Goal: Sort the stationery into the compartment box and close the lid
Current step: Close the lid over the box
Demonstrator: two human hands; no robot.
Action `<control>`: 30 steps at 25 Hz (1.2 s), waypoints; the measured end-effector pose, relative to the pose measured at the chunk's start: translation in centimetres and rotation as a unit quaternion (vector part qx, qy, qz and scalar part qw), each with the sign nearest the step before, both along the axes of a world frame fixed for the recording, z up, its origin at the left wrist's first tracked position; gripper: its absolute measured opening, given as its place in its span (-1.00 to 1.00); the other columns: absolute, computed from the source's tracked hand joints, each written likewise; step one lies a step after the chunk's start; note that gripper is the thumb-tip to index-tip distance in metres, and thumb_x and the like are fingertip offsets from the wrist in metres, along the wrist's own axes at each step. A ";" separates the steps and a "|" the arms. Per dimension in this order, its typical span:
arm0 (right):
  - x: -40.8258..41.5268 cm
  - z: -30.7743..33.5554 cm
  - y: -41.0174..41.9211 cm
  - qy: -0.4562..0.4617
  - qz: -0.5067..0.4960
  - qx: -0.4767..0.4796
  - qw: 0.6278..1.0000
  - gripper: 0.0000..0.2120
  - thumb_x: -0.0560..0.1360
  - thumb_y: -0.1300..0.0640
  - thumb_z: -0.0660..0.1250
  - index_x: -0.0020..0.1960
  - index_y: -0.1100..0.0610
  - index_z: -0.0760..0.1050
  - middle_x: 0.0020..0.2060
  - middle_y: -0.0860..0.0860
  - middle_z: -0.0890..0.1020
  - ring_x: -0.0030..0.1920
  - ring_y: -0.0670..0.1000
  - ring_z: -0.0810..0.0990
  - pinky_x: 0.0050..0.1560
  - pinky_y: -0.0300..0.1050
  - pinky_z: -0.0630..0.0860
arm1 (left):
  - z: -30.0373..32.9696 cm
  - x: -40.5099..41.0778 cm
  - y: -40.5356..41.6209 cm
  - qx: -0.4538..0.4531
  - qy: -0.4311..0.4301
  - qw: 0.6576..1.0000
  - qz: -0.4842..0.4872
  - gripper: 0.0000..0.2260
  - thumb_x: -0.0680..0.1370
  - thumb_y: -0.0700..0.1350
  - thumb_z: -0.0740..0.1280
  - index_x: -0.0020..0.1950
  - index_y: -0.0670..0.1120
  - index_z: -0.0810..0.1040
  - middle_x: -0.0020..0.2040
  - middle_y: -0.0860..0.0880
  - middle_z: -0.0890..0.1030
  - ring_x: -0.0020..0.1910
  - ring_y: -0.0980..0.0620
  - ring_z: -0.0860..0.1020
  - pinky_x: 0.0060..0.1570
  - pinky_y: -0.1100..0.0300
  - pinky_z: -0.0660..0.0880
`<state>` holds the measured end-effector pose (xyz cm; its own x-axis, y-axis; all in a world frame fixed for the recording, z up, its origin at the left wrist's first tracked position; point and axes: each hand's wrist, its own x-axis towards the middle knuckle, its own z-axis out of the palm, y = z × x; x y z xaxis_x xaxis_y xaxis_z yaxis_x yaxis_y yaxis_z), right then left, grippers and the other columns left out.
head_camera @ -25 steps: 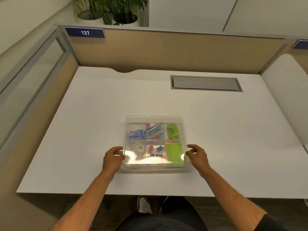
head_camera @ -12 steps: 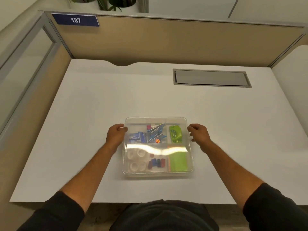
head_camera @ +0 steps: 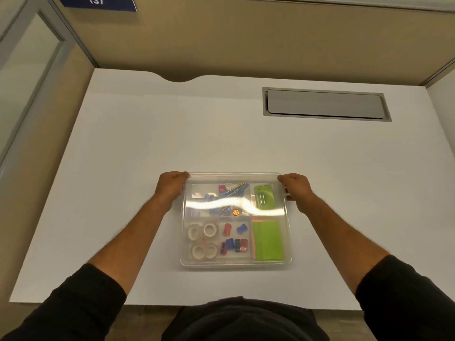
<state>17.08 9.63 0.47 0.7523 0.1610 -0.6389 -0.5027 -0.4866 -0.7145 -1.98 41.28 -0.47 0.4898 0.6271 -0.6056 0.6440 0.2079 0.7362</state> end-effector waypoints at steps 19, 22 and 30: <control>-7.7 0.7 -6.0 0.026 0.003 0.014 1.000 -0.87 0.49 0.16 0.44 -0.03 0.21 0.65 -0.21 0.12 0.68 -0.25 0.10 0.62 -0.18 0.00 0.60 | 0.8 -9.8 -5.5 0.007 -0.040 0.998 -0.042 -0.72 0.52 -0.21 0.37 -0.26 0.15 0.70 -0.32 0.05 0.61 -0.32 0.10 0.51 -0.28 0.20 0.48; -8.0 0.4 -5.7 0.006 -0.013 -0.001 1.000 -0.92 0.47 0.20 0.43 -0.09 0.22 0.65 -0.24 0.15 0.66 -0.29 0.11 0.61 -0.23 0.01 0.61 | 1.0 -9.9 -5.9 0.024 -0.037 0.999 -0.024 -0.82 0.52 -0.19 0.40 -0.19 0.07 0.69 -0.25 0.03 0.67 -0.26 0.04 0.57 -0.22 0.15 0.55; -9.2 1.7 -6.6 0.010 0.036 -0.016 0.999 -0.86 0.50 0.15 0.41 -0.06 0.24 0.63 -0.22 0.13 0.64 -0.29 0.07 0.60 -0.28 -0.08 0.54 | 1.4 -12.2 -8.2 0.028 -0.040 0.999 -0.009 -0.90 0.56 -0.12 0.37 -0.04 -0.01 0.69 -0.07 -0.01 0.69 -0.07 0.00 0.61 0.04 0.04 0.56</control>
<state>7.90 2.99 2.18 0.7257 0.1944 -0.6600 -0.4797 -0.5447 -0.6879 -14.21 33.11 0.95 0.5468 0.6492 -0.5287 0.5863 0.1538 0.7953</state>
